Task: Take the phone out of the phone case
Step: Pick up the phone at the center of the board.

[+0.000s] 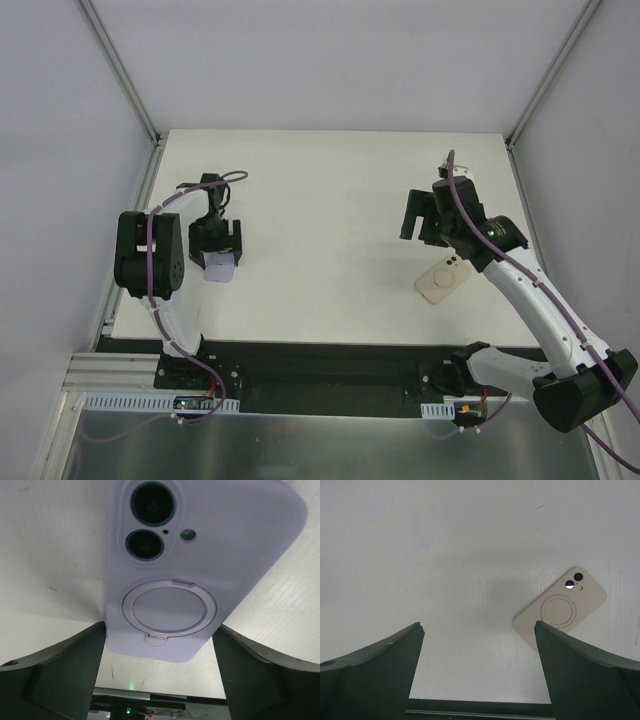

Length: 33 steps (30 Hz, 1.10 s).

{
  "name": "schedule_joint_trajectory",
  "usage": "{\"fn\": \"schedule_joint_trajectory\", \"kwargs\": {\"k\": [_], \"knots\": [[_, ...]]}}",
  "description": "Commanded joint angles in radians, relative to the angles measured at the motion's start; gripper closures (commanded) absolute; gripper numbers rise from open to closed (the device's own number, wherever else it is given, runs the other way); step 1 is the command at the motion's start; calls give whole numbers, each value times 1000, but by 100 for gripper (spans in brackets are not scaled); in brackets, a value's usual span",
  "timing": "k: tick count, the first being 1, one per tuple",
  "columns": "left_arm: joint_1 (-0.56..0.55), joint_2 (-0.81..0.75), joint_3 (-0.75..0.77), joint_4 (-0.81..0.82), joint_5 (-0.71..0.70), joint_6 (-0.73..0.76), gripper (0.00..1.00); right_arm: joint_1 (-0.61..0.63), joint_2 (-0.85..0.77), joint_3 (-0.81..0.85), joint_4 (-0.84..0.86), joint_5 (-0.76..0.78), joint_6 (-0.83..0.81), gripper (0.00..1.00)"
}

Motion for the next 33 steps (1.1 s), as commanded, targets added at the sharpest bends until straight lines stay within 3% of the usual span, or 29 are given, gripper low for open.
{"fn": "schedule_joint_trajectory", "kwargs": {"k": [1, 4, 5, 6, 9, 10, 12, 16, 18, 21, 23, 25, 26, 29, 31, 33], "knots": [[-9, 57, 13, 13, 23, -22, 32, 7, -38, -16, 38, -7, 19, 4], [-13, 43, 19, 19, 56, -27, 51, 8, -61, -33, 36, 2, 20, 4], [-22, 34, 21, 19, 62, -27, 73, 8, -67, -39, 35, 3, 19, 4], [-30, 14, 23, 18, 66, -30, 78, 7, -78, -40, 35, 8, 19, 4], [-92, -49, 26, 24, 109, -47, 80, 5, -89, -48, 33, 7, 27, 4], [-117, -63, 27, 25, 123, -48, 90, 7, -90, -53, 50, -22, 20, 4], [-204, -83, 45, 35, 146, -57, 97, 4, -95, -103, 105, -76, 19, 4], [-321, -52, 127, 41, 197, -81, 98, -52, -43, -211, 327, -350, 135, 3], [-347, -48, 157, 41, 207, -87, 96, -55, -3, -226, 351, -386, 189, 3], [-357, -89, 153, 39, 191, -97, 90, -55, 5, -241, 371, -412, 201, 3], [-354, -120, 139, 35, 100, -99, 75, -55, -3, -243, 354, -389, 192, 3], [-343, -153, 128, 22, 31, -100, 55, -55, -6, -232, 329, -368, 182, 3], [-319, -163, 115, 19, 1, -102, 37, -55, -6, -225, 319, -362, 180, 3], [-269, -186, 70, 16, -30, -110, 9, -56, -9, -215, 299, -351, 172, 3], [-208, -199, 37, 18, -30, -114, 1, -56, -12, -214, 286, -342, 168, 3], [-149, -204, 15, 19, -36, -111, 1, -55, -13, -214, 279, -334, 166, 3]]}}
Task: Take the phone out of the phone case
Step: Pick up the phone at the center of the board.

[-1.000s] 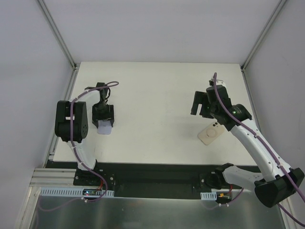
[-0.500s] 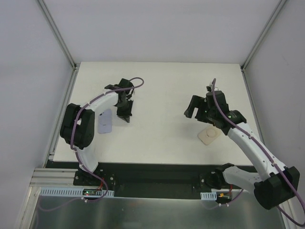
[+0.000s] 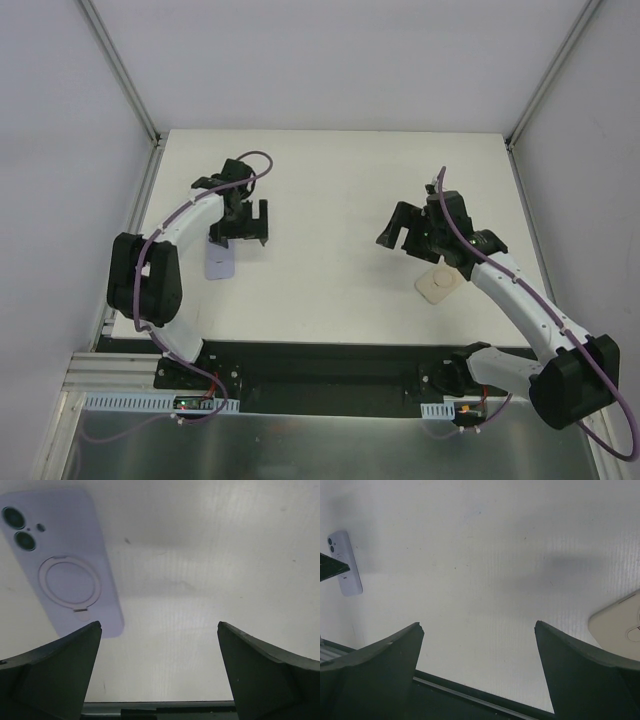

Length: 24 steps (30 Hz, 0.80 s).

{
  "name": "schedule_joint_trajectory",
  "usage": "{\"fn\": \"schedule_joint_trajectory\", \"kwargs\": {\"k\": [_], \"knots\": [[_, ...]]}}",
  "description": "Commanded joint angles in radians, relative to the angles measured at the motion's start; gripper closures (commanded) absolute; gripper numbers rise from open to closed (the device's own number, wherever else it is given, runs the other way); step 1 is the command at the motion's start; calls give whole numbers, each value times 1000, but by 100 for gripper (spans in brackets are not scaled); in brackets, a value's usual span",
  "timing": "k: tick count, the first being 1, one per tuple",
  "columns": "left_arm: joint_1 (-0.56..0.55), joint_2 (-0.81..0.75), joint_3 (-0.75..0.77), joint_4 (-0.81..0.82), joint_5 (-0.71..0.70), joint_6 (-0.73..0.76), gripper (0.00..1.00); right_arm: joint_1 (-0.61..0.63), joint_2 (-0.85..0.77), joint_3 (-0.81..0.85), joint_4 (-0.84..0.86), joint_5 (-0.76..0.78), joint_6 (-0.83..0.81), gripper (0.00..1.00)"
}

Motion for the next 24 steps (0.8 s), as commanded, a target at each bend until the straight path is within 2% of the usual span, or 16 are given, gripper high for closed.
{"fn": "schedule_joint_trajectory", "kwargs": {"k": [1, 4, 15, 22, 24], "knots": [[111, -32, -64, -30, -75, -3, 1, -3, -31, 38, -11, 15, 1, 3], [155, 6, -92, -30, -100, 0, 1, -3, -33, 36, -11, 17, -2, 3], [186, 118, -86, -33, -187, -39, 1, -4, -29, 62, -33, 20, -25, 3], [231, 161, -84, -25, -125, -25, 1, -3, -42, 55, -41, 31, -33, 3], [234, 198, -76, -28, -115, -22, 3, -3, -42, 56, -42, 32, -34, 3]]}}
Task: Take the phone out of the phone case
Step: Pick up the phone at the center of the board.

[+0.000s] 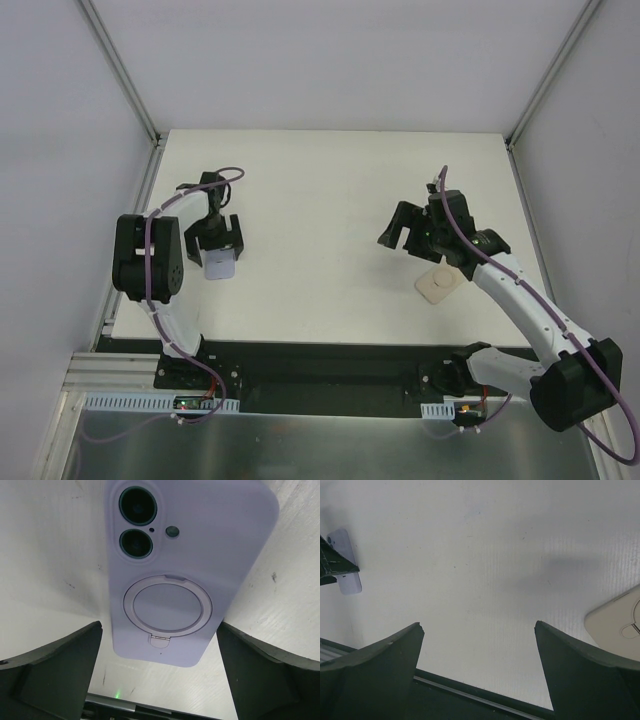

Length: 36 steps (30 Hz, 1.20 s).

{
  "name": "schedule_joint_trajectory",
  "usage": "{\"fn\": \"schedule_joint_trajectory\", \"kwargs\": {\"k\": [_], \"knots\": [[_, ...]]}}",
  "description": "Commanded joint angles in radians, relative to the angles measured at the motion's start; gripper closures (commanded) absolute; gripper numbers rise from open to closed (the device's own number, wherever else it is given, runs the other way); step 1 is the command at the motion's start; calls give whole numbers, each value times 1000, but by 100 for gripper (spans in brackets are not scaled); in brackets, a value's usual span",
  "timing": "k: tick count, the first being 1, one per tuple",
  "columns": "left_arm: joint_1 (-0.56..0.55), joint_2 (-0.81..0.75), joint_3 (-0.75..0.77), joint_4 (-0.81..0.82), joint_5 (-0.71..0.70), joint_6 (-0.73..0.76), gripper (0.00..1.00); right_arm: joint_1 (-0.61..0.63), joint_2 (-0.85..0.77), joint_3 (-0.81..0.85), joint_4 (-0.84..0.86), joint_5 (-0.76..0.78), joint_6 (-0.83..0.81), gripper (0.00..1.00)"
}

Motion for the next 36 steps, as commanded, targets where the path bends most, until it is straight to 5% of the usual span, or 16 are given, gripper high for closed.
{"fn": "schedule_joint_trajectory", "kwargs": {"k": [1, 16, 30, 36], "knots": [[6, 68, 10, -26, 11, -9, 4, -2, -30, 40, -13, 22, -20, 3], [15, 44, 13, 14, 224, -3, 39, -4, -73, 43, -62, 127, -26, 4], [-431, 98, 136, 83, 293, -149, 46, -7, -91, 20, -82, 160, 32, 4], [-568, 82, 150, 141, 340, -178, 47, -5, -48, -79, -6, 57, 148, 4]]}}
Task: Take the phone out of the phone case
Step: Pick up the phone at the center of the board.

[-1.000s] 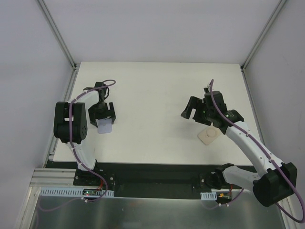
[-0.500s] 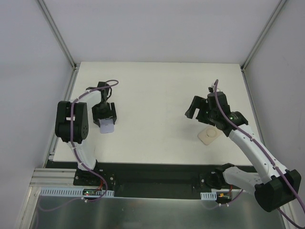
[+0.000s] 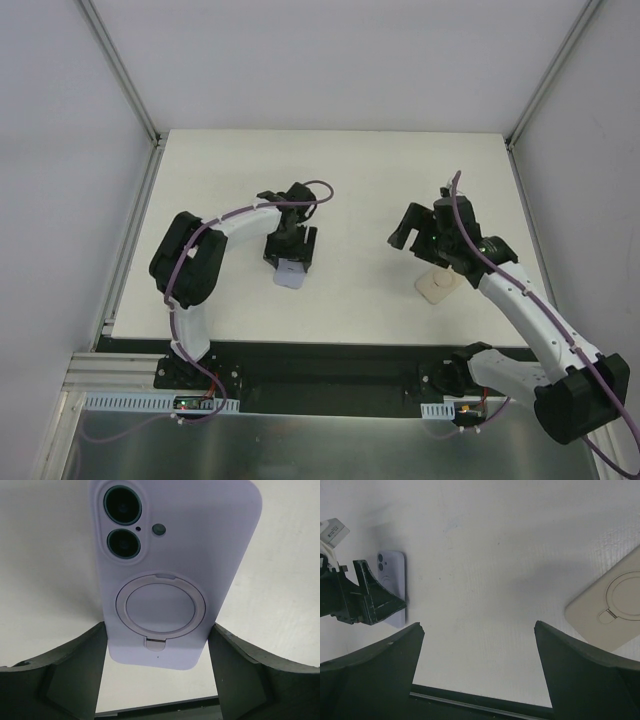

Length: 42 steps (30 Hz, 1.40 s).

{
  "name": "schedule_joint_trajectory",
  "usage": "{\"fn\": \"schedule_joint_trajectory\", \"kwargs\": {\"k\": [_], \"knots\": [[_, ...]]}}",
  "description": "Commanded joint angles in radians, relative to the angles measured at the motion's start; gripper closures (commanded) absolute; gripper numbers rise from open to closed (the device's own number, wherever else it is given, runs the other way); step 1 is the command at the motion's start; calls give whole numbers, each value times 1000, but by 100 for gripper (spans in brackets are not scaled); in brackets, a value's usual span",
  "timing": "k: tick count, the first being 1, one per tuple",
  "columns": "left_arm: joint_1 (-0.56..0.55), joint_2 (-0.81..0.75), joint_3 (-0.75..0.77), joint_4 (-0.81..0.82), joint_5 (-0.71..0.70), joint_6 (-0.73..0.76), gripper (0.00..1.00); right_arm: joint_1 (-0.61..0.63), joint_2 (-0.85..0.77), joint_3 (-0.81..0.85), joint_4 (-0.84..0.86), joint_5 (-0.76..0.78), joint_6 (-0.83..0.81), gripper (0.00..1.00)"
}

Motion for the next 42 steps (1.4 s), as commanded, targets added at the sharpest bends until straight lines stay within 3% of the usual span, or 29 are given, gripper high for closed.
{"fn": "schedule_joint_trajectory", "kwargs": {"k": [1, 10, 15, 23, 27, 32, 35, 37, 38, 39, 42], "knots": [[-93, -6, 26, 113, 177, -76, 47, -3, 38, -101, 84, -94, 124, 4], [-112, -64, -11, 195, 313, -76, 49, 0, 219, -164, 367, -327, 305, 2], [-113, -101, -84, 251, 370, -117, 49, 14, 347, -128, 412, -381, 353, 1], [-113, -131, -112, 296, 428, -129, 50, 46, 498, -92, 538, -450, 427, 10], [-124, -141, -111, 296, 435, -134, 49, 71, 567, -59, 583, -469, 447, 22], [-129, -154, -111, 297, 453, -140, 49, 126, 641, 4, 587, -496, 447, 31], [-130, -164, -109, 299, 458, -137, 49, 147, 664, 13, 595, -492, 450, 47], [-132, -170, -108, 299, 461, -135, 49, 154, 671, 13, 613, -496, 456, 66], [-132, -172, -108, 297, 464, -134, 49, 154, 673, 13, 618, -501, 459, 84], [-135, -175, -108, 297, 464, -131, 48, 157, 673, 13, 619, -501, 461, 95], [-142, -196, -108, 297, 447, -114, 41, 155, 667, 11, 618, -504, 467, 98]]}}
